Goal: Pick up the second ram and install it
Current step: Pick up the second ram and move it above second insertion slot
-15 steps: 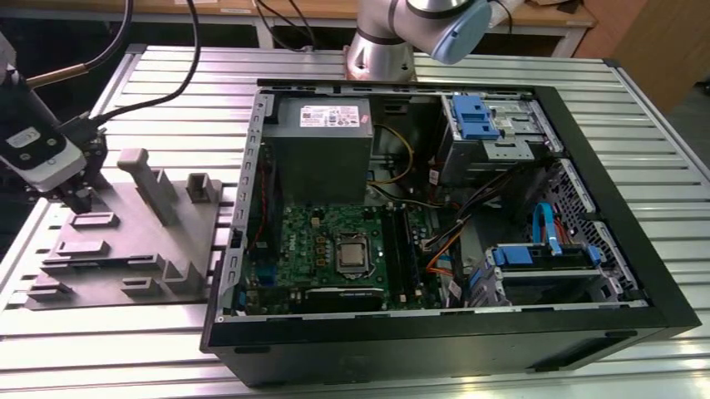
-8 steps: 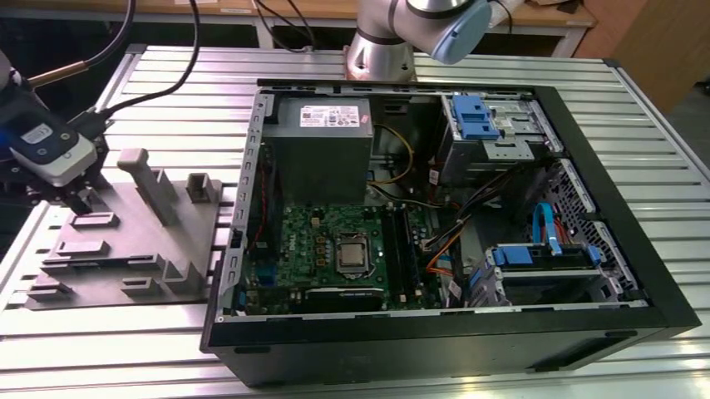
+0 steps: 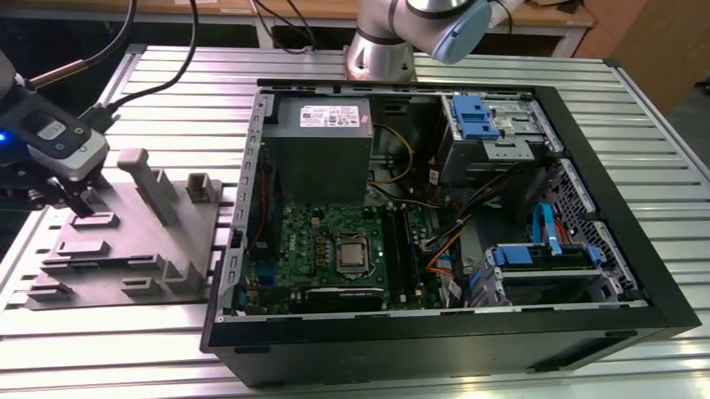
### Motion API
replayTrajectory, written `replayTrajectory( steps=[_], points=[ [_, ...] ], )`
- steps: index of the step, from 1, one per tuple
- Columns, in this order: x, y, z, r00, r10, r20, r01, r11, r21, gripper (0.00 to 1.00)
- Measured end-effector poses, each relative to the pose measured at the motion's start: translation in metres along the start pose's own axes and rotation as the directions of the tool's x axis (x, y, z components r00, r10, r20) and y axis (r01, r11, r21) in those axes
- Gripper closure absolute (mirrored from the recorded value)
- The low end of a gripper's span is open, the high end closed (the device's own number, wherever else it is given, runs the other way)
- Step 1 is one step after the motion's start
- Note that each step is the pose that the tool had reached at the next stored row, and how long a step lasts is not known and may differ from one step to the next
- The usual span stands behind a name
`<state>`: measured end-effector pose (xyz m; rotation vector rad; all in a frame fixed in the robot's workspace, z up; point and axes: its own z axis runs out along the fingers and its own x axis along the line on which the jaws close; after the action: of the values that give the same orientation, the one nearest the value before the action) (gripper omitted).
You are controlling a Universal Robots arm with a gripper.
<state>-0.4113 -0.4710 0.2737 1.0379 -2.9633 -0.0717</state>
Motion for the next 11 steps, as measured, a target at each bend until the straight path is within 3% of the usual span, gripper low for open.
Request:
replayTrajectory(
  steps=[6,11],
  points=[
    [0.0001,-0.0002,0.0036,0.9941,-0.109,-0.0046,0.109,0.9941,-0.0018,0.9],
    [0.0001,-0.0003,0.0072,0.98,-0.199,-0.0083,0.199,0.98,-0.0037,0.9]
  ],
)
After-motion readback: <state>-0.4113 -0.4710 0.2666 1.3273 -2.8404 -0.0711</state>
